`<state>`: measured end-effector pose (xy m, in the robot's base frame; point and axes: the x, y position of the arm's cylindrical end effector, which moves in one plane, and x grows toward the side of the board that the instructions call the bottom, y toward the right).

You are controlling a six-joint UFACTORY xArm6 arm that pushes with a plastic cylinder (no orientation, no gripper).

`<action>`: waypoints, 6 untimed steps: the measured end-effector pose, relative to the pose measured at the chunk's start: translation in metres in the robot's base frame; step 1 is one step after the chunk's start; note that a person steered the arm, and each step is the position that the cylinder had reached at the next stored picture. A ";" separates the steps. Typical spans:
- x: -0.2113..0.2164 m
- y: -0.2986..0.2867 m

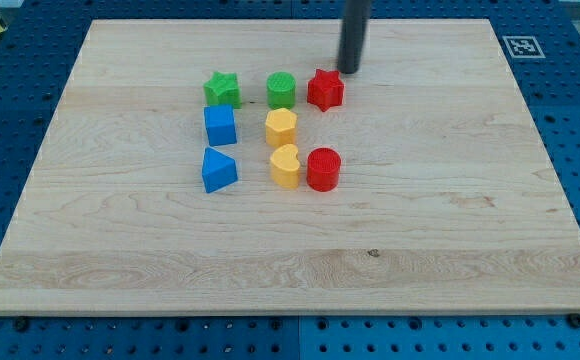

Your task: Move the red star towards the center right

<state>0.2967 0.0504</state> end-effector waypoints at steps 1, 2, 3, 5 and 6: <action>0.013 -0.031; 0.044 -0.008; 0.072 0.016; 0.133 0.019; 0.164 0.034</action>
